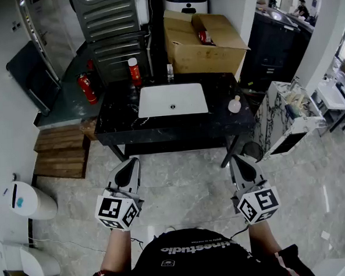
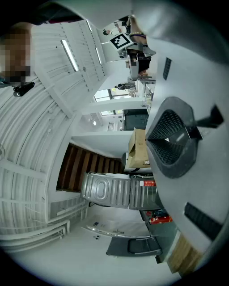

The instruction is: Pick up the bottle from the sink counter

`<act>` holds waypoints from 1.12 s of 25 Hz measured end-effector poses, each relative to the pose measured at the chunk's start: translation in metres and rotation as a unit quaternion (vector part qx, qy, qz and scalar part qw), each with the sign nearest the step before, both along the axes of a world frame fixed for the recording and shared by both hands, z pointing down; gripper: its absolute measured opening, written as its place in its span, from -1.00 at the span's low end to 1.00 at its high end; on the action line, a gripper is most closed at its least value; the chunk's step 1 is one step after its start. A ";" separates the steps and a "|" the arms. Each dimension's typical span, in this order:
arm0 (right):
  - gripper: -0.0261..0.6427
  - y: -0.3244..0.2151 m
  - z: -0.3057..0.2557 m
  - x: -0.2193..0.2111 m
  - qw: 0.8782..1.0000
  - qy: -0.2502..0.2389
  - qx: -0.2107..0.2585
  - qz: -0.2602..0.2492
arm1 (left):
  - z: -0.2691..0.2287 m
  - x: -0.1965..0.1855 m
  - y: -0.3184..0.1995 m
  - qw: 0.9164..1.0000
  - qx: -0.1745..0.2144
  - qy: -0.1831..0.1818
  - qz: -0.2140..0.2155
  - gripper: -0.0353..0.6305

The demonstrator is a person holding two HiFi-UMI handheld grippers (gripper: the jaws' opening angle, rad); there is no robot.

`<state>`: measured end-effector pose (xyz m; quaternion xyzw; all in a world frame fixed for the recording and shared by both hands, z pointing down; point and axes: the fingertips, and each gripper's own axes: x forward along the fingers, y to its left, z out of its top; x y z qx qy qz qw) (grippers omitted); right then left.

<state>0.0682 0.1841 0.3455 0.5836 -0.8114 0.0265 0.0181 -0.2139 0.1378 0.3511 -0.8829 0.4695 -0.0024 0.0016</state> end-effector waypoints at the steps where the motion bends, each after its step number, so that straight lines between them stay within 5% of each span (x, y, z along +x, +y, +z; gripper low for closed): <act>1: -0.81 0.001 0.001 -0.002 1.000 0.002 -0.001 -0.002 | 0.000 -0.001 0.001 1.000 0.000 0.000 -0.001 -0.86; 12: -0.81 0.006 0.004 -0.005 1.000 0.008 -0.002 -0.017 | 0.002 0.000 0.007 1.000 -0.006 0.016 -0.006 -0.86; 28: -0.81 -0.008 0.016 0.032 0.999 -0.018 0.000 -0.038 | 0.009 0.042 -0.003 1.000 0.005 -0.007 -0.018 -0.86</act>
